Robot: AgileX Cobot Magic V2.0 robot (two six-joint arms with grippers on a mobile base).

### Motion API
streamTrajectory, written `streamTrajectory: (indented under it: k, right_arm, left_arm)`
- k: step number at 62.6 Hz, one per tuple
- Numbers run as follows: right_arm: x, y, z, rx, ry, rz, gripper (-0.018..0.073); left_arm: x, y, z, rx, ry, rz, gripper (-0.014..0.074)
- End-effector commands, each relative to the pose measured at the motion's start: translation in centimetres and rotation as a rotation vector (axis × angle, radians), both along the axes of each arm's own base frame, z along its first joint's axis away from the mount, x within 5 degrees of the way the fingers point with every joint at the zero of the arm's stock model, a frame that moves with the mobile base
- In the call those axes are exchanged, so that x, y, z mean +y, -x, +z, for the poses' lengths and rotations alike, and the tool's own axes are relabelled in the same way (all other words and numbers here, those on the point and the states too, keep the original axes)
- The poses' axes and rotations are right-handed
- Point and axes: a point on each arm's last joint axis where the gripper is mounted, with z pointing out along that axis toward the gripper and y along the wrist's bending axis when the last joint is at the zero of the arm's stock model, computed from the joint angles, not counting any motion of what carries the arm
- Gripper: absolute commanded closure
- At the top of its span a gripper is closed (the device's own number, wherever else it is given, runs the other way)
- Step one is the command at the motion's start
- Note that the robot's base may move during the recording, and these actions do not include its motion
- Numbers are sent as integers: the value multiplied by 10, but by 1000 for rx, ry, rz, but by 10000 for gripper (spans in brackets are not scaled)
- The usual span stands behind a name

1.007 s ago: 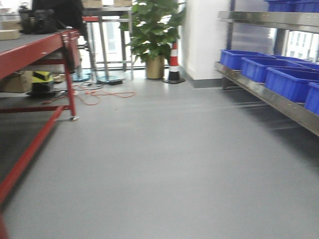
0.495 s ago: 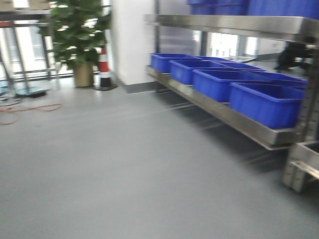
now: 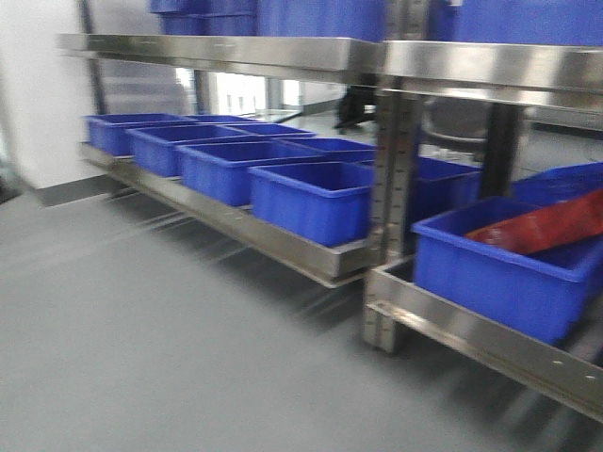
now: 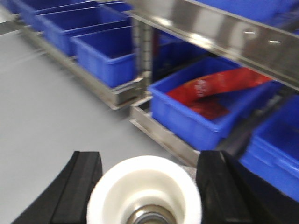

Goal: Place valve from conveyor to right shelf box
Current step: 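Drive up to the shelf and stop before the blue bins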

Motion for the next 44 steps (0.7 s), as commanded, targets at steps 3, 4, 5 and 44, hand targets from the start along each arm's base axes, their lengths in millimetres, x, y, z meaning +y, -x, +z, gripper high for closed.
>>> streamTrajectory:
  k: [3, 4, 5, 44]
  right_arm:
    - [-1, 0, 15, -108, 1, -13, 725]
    - [-1, 0, 15, -108, 1, -13, 725]
    - [-1, 0, 15, -108, 1, -13, 725]
    - [-1, 0, 15, -108, 1, -13, 725]
  left_arm:
    - [-1, 1, 9, -71, 17, -5, 707]
    - [-1, 1, 9, -71, 17, -5, 707]
    - [-1, 1, 9, -71, 17, -5, 707]
    - [-1, 1, 9, -71, 17, -5, 707]
